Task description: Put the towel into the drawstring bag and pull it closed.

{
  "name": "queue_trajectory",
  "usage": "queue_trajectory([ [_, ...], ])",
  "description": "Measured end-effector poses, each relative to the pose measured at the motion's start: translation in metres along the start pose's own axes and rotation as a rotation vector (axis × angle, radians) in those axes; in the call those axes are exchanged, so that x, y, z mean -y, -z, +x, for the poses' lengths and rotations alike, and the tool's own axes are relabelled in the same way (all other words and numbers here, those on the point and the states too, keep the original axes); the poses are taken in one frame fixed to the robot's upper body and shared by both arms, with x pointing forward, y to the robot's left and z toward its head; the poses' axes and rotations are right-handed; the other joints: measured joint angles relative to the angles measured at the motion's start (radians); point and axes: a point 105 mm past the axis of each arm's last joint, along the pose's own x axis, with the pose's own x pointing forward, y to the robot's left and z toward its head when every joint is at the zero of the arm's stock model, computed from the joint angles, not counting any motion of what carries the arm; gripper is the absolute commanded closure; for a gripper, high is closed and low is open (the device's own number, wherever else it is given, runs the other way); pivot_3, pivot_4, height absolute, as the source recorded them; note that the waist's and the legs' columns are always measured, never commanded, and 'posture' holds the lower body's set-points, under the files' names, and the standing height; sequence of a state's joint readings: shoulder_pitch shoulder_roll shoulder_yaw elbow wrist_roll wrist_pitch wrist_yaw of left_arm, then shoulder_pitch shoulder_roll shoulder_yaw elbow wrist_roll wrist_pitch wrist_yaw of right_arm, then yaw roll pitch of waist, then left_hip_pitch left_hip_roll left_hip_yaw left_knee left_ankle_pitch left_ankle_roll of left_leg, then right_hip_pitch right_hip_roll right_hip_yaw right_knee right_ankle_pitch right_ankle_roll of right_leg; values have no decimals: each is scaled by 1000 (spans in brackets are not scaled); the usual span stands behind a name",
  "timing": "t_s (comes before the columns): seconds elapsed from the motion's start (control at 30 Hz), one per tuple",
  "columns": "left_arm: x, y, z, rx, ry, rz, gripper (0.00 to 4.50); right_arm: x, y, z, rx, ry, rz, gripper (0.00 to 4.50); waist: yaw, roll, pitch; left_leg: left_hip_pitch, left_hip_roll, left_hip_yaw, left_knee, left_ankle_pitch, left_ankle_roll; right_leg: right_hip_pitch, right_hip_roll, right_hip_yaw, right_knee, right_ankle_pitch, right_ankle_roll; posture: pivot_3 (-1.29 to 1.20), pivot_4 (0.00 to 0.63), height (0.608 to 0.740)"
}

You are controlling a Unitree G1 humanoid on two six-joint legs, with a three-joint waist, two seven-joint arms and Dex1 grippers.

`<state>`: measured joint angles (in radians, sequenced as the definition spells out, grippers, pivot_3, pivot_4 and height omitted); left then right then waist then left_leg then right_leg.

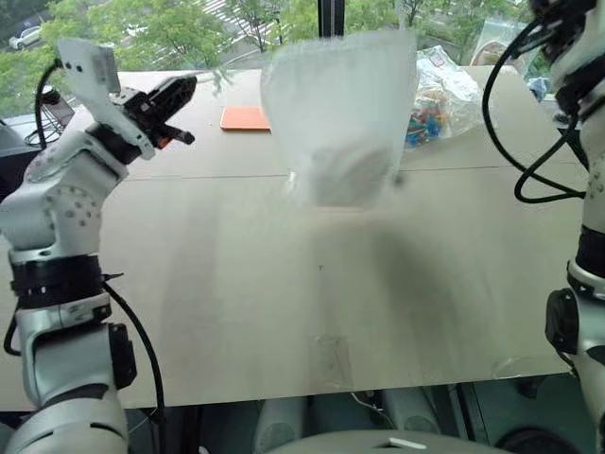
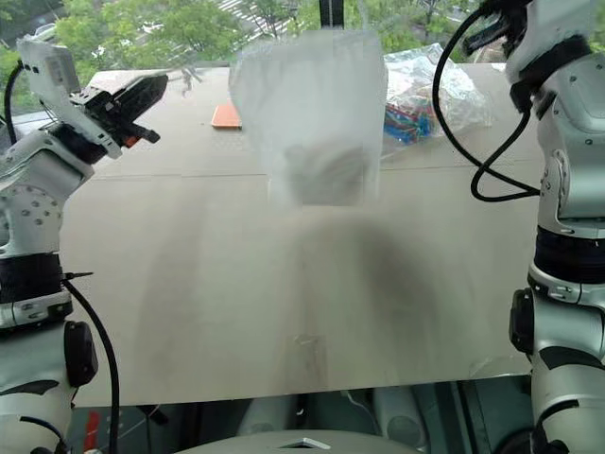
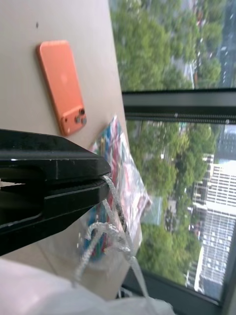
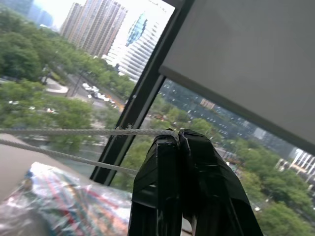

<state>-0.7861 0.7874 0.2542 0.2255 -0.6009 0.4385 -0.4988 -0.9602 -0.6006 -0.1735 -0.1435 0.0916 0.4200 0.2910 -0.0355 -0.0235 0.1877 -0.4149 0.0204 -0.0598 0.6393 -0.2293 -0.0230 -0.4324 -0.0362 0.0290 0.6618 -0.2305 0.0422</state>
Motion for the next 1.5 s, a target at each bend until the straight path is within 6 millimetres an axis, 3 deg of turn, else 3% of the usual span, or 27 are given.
queue_trajectory([
  [0.17, -36, -31, 6, 133, -244, 158, 4454, 30, -10, 6, 47, 156, -68, 4500, -4, 0, 0, -1, 0, 2, 0, 0, 0, -1, 0, 1, -1, 0, 0, 0, 150, 734],
  [0.3, -56, -36, 2, 186, -344, 162, 4454, 43, -11, 6, 70, 220, -109, 4500, -4, 0, 0, -1, 0, 2, 0, 0, 0, -1, 0, 1, -1, 0, 0, 0, 150, 734],
  [0.53, -63, -44, 3, 233, -371, 174, 4454, 63, -21, 9, 108, 265, -154, 4500, -3, 0, 0, -1, 0, 2, 0, 0, 0, 0, -1, 0, 0, 0, 0, 0, 150, 734],
  [0.63, -58, -34, 1, 205, -317, 132, 4454, 55, -2, 6, 34, 166, -55, 4500, -4, 0, -2, 0, 0, 2, 0, 0, 0, 1, -1, 0, -1, 0, 0, 0, 150, 734],
  [0.7, -45, 4, -10, 95, -203, 63, 4454, 38, 36, -15, -104, 12, 106, 4500, -6, 0, -4, 1, 1, 3, 0, 0, 0, 4, 0, 0, 0, 0, 0, 0, 150, 734],
  [0.77, -26, 46, -20, -25, -115, -20, 4454, 9, 70, -38, -231, -140, 229, 4500, -6, 0, -3, 0, 2, 3, 1, 0, 0, 3, -1, -1, 0, 0, 0, 0, 150, 734],
  [0.8, -12, 63, -25, -83, -67, -43, 4454, -9, 80, -54, -281, -239, 281, 4500, -6, 1, -3, -2, 2, 2, 1, 0, 0, 2, -1, -1, 0, 0, 0, 0, 150, 734],
  [0.83, 10, 88, -34, -169, 1, -73, 4454, -40, 90, -78, -350, -399, 364, 4500, -5, 1, -3, -4, 2, 1, 2, 0, 0, 1, -1, -2, 0, 0, 0, 0, 150, 734],
  [0.9, 47, 118, -48, -248, 81, -123, 4454, -88, 96, -126, -468, -639, 486, 4500, 1, 1, -3, -3, 2, 1, 3, 0, 1, 2, -1, -2, -1, 0, 0, 0, 150, 734],
  [1.0, 77, 139, -59, -294, 133, -151, 4454, -127, 100, -168, -580, -817, 509, 4500, 3, 1, -2, 1, 2, 1, 8, 0, 1, 5, 0, -2, 2, 0, 1, 0, 150, 734],
  [1.1, 89, 157, -76, -371, 164, -141, 4454, -153, 115, -198, -672, -869, 506, 4500, -3, 1, -2, 10, 2, 2, 9, 0, 1, 14, 1, -2, 2, -1, 2, 0, 150, 734],
  [1.17, 89, 162, -84, -391, 170, -156, 4500, -154, 121, -197, -673, -834, 470, 3858, -4, 0, -2, 17, 3, 2, 10, 0, 1, 21, 2, -1, 2, -4, 2, 0, 150, 734],
  [1.2, 89, 161, -89, -390, 184, -167, 3942, -151, 125, -192, -659, -794, 442, 3532, -5, 0, -2, 18, 3, 2, 10, 0, 1, 21, 2, -1, 2, -4, 2, 0, 150, 734],
  [1.23, 87, 160, -97, -393, 196, -173, 3506, -145, 131, -189, -655, -748, 417, 2876, -4, 0, -2, 18, 3, 2, 11, 0, 1, 22, 2, -1, 2, -4, 2, 0, 150, 734],
  [1.27, 87, 160, -97, -394, 196, -173, 3341, -145, 131, -189, -655, -744, 416, 2749, -4, 0, -2, 18, 3, 2, 11, 0, 1, 22, 2, -1, 2, -4, 2, 0, 150, 734],
  [1.3, 82, 160, -106, -403, 192, -175, 2834, -143, 132, -188, -645, -730, 414, 2270, -2, 0, -2, 18, 3, 2, 12, 0, 1, 22, 2, -1, 2, -3, 2, 0, 150, 734],
  [1.47, 78, 156, -128, -403, 182, -176, 612, -134, 130, -198, -629, -720, 417, 25, 6, 0, -2, 15, 3, 2, 11, 0, 1, 22, 1, -1, 0, 1, 2, 0, 150, 734],
  [1.5, 77, 153, -133, -396, 177, -173, 119, -131, 128, -200, -623, -717, 418, 0, 7, 0, -2, 15, 3, 2, 10, 0, 1, 21, 1, -1, 0, 0, 2, 0, 150, 734],
])
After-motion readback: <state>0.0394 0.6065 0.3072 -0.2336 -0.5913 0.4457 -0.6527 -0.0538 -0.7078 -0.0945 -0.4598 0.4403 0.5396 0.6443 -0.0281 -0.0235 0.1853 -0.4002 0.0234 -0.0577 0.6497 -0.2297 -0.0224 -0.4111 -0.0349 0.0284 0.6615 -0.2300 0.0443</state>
